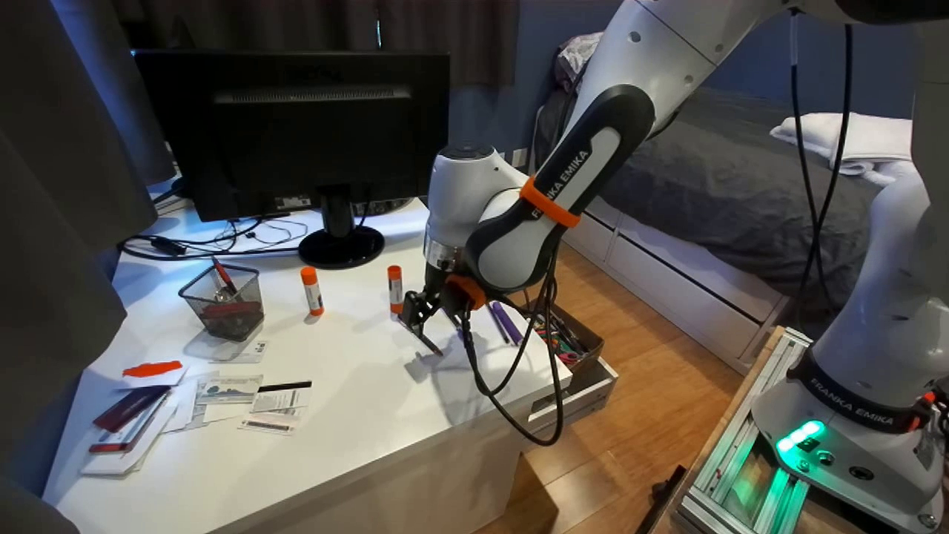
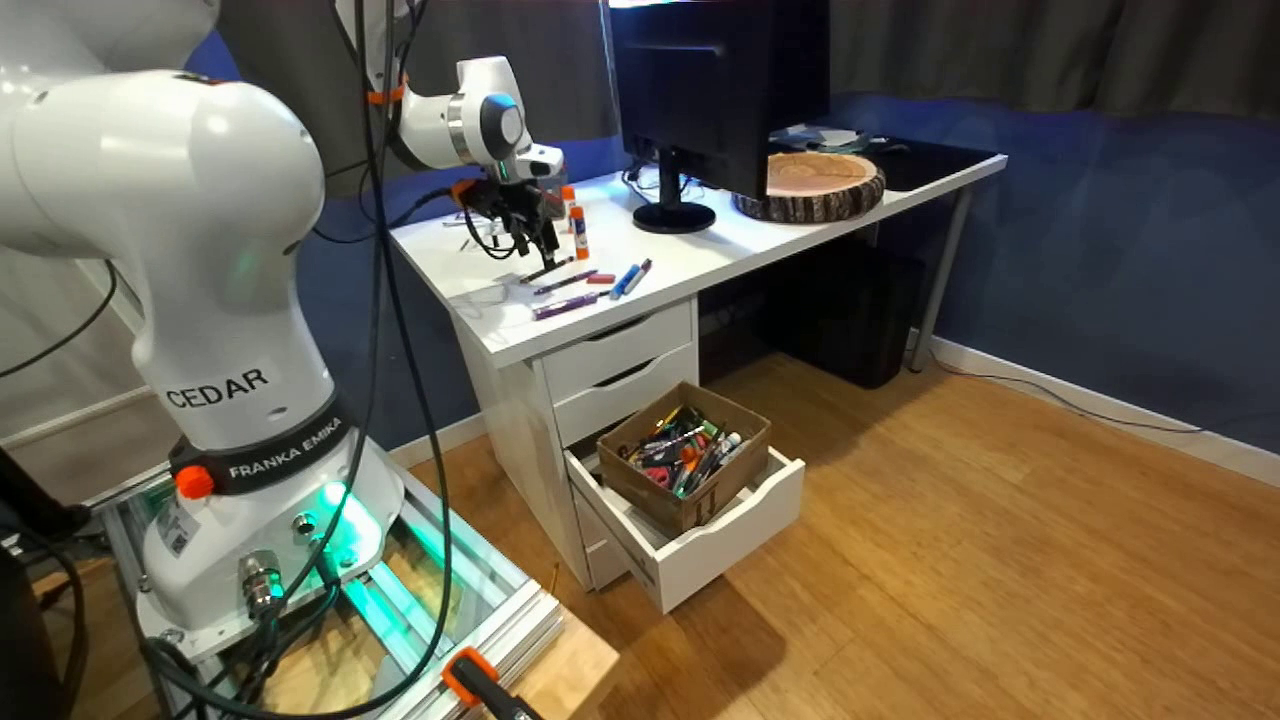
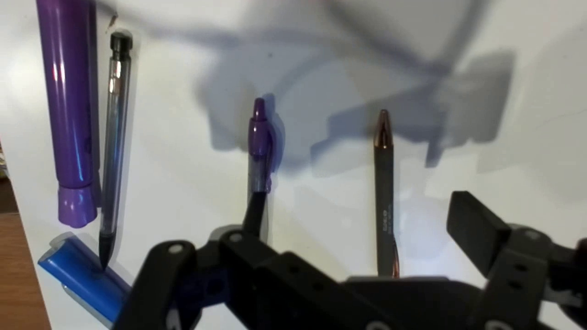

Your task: Put a black pen in the box

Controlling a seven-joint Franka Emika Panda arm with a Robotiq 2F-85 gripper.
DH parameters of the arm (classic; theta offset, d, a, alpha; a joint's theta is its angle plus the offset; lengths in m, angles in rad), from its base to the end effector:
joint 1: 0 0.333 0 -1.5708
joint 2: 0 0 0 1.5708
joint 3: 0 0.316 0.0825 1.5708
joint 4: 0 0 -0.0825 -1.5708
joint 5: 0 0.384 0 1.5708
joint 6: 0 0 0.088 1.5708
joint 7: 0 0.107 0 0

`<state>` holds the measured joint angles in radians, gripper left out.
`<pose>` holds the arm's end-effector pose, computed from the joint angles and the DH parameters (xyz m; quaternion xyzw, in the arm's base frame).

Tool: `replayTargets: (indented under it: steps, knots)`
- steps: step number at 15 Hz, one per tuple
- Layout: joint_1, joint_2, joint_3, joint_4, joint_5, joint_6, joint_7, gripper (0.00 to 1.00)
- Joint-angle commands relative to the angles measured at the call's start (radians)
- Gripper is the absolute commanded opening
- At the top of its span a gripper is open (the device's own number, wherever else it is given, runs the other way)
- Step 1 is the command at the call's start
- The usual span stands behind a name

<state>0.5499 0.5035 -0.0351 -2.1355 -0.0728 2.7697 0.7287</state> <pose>0.5060 0.2898 0.1787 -0.9951 0.0709 -0.0668 0.0187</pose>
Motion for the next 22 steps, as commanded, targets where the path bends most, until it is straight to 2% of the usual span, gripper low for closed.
replayTargets:
  steps: [1,5,6,8,9,18,20,22]
  knots:
    - [0.059,0.051,-0.054,0.076,-0.060,-0.008,0.096,1.00]
    - [0.072,0.100,-0.066,0.132,-0.052,-0.004,0.123,1.00]
    - [0.070,0.109,-0.063,0.142,-0.045,-0.008,0.122,0.94]
    - [0.069,0.126,-0.063,0.160,-0.042,-0.007,0.125,0.70]
    - [0.069,0.134,-0.063,0.169,-0.039,-0.009,0.127,0.69]
    - [0.067,0.165,-0.059,0.213,-0.030,-0.032,0.128,0.05]
    - [0.062,0.152,-0.052,0.208,-0.026,-0.058,0.123,0.00]
    - [0.049,0.136,-0.037,0.203,-0.020,-0.084,0.111,0.03]
